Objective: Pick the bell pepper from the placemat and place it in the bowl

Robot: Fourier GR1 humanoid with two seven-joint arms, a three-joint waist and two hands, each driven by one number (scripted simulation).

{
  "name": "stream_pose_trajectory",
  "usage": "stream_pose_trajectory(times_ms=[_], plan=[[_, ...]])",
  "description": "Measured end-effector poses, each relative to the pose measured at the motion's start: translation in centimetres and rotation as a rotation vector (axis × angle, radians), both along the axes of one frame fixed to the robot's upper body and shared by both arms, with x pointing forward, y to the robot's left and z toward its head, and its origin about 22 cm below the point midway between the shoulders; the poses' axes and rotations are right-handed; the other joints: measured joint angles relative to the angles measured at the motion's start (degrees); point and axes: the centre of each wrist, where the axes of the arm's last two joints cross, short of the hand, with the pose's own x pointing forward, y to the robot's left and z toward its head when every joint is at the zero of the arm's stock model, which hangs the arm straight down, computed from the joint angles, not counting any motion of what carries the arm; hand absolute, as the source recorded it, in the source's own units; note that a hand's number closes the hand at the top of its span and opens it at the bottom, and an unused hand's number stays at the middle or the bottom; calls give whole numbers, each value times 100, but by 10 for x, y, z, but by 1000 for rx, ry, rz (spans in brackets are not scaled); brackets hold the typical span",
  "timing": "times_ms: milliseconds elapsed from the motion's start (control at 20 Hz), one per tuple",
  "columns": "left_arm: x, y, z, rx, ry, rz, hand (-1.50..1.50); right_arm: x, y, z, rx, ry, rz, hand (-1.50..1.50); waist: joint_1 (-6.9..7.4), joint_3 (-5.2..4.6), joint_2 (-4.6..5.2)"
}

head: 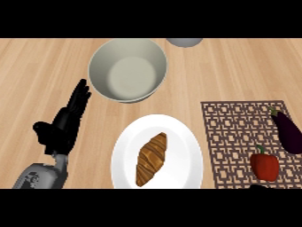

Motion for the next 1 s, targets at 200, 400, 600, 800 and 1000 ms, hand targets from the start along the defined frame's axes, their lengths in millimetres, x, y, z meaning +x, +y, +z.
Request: stream_pose_trajectory(times_ms=[200,400,600,800,1000], plan=[[4,-2,6,4,-4,2,0,-8,-7,-7,22,1,20,-150,-16,2,-3],[1,-2,3,6,-6,6,0,-16,-6,-13,63,-41,30,-150,-19,1,-5],[6,0,6,4,-4,9,0,-20,-7,-19,95,-89,44,-150,-25,1,-5],[6,0,-2,1,-4,7,0,-21,-6,-20,133,-114,53,-150,-23,2,-3],[4,2,2,9,-8,7,0,-19,-10,-31,174,-112,37,-150,-15,2,-4]])
